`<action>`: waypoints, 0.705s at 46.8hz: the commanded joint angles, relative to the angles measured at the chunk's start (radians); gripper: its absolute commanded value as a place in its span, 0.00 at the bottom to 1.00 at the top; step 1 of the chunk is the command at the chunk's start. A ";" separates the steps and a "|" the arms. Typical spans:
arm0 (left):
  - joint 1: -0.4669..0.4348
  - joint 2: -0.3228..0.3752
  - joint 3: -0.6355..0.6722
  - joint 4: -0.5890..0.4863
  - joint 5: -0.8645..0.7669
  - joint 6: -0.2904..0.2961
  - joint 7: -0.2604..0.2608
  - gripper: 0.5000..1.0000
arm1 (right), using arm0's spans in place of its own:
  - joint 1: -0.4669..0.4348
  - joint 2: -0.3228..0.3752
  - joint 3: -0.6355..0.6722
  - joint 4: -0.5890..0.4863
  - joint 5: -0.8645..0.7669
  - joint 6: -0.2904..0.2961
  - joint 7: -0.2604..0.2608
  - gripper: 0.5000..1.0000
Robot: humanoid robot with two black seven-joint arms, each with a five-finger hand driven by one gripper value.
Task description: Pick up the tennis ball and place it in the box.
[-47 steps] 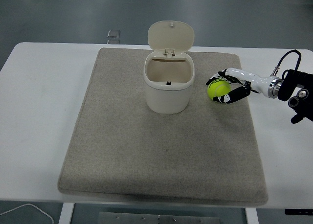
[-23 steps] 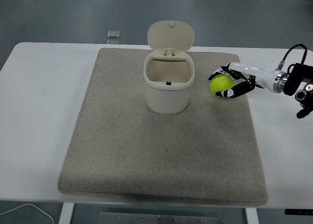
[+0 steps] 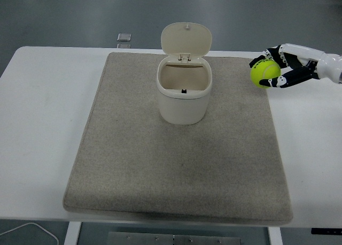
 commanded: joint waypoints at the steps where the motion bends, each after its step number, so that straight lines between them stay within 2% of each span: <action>1: 0.000 0.000 -0.001 0.000 0.000 0.000 0.000 0.99 | 0.011 -0.027 0.000 0.038 -0.001 0.025 0.022 0.00; 8: 0.000 0.000 0.001 0.000 0.000 0.000 0.000 0.99 | 0.008 -0.044 0.029 0.118 0.001 0.033 0.032 0.00; 17: 0.000 0.000 0.001 0.000 0.000 0.000 0.000 0.99 | 0.009 -0.021 0.065 0.201 0.001 0.020 0.032 0.00; 21: 0.000 0.000 0.001 0.000 0.000 0.000 0.000 0.99 | 0.017 0.020 0.065 0.201 -0.001 0.010 0.032 0.00; 33: 0.000 0.000 0.001 0.000 0.000 0.000 0.000 0.99 | 0.035 0.130 0.063 0.192 -0.016 -0.078 0.018 0.00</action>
